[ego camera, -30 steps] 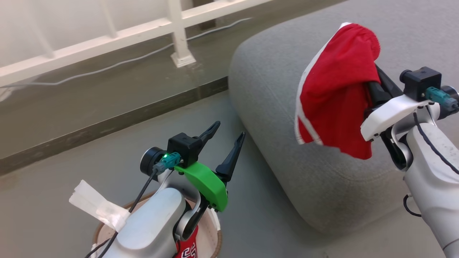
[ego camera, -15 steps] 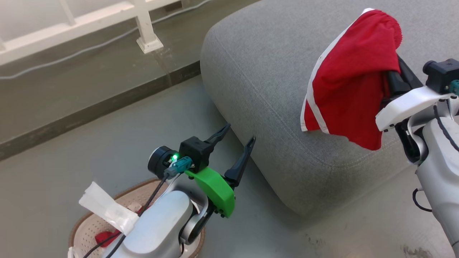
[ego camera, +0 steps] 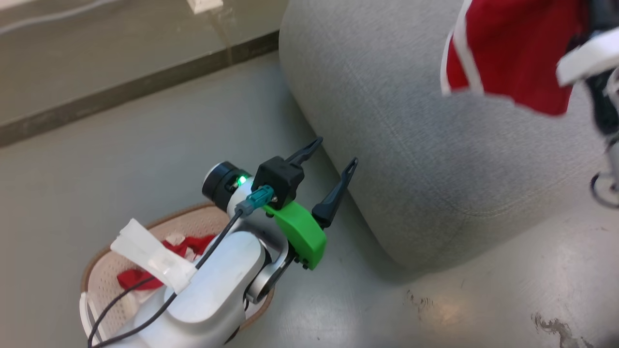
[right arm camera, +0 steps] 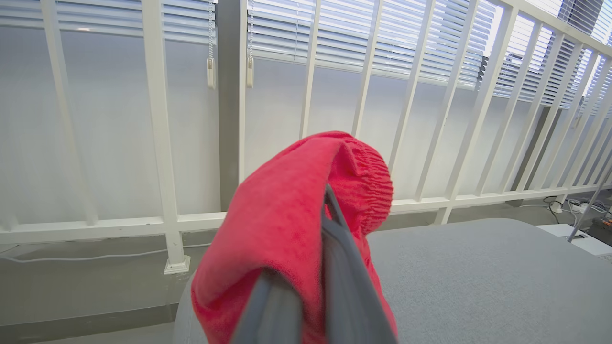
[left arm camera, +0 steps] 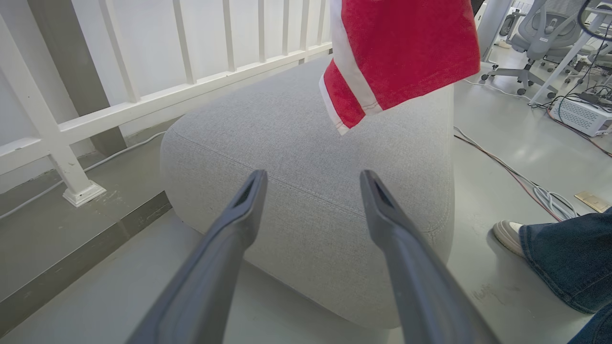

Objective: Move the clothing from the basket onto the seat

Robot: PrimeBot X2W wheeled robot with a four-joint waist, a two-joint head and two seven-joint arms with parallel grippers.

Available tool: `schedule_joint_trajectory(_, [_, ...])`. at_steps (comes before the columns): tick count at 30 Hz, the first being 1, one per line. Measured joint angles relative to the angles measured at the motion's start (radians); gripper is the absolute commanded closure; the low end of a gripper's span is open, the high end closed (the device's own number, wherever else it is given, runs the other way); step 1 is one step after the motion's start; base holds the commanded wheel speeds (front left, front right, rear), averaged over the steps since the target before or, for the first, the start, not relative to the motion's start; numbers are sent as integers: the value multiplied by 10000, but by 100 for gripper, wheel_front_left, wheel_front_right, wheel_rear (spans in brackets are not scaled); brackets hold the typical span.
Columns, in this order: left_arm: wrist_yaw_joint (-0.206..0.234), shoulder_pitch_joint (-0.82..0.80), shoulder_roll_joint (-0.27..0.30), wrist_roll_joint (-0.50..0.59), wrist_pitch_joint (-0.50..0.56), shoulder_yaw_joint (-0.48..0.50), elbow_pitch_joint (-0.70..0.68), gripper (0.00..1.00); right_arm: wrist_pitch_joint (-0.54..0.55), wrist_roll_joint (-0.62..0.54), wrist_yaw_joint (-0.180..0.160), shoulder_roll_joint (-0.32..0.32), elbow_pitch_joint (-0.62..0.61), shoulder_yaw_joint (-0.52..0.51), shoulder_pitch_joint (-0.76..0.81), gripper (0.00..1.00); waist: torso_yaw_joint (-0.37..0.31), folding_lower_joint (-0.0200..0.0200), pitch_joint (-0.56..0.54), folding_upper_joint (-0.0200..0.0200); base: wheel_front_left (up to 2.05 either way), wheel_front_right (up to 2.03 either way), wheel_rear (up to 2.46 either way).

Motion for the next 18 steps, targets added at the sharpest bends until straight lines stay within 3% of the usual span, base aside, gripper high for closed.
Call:
schedule_joint_trajectory(10, [2, -913, 52, 456, 491, -217, -732, 0, 445, 265, -359, -750, 44, -926, -2107, 100, 649, 1, 1288, 0, 0, 0, 0])
schedule_joint_trajectory(18, [4, -1639, 82, 830, 884, -295, -1388, 0, 700, 506, -633, -1289, 771, -1482, -2624, 100, 1435, 1, 2478, 0, 0, 0, 0])
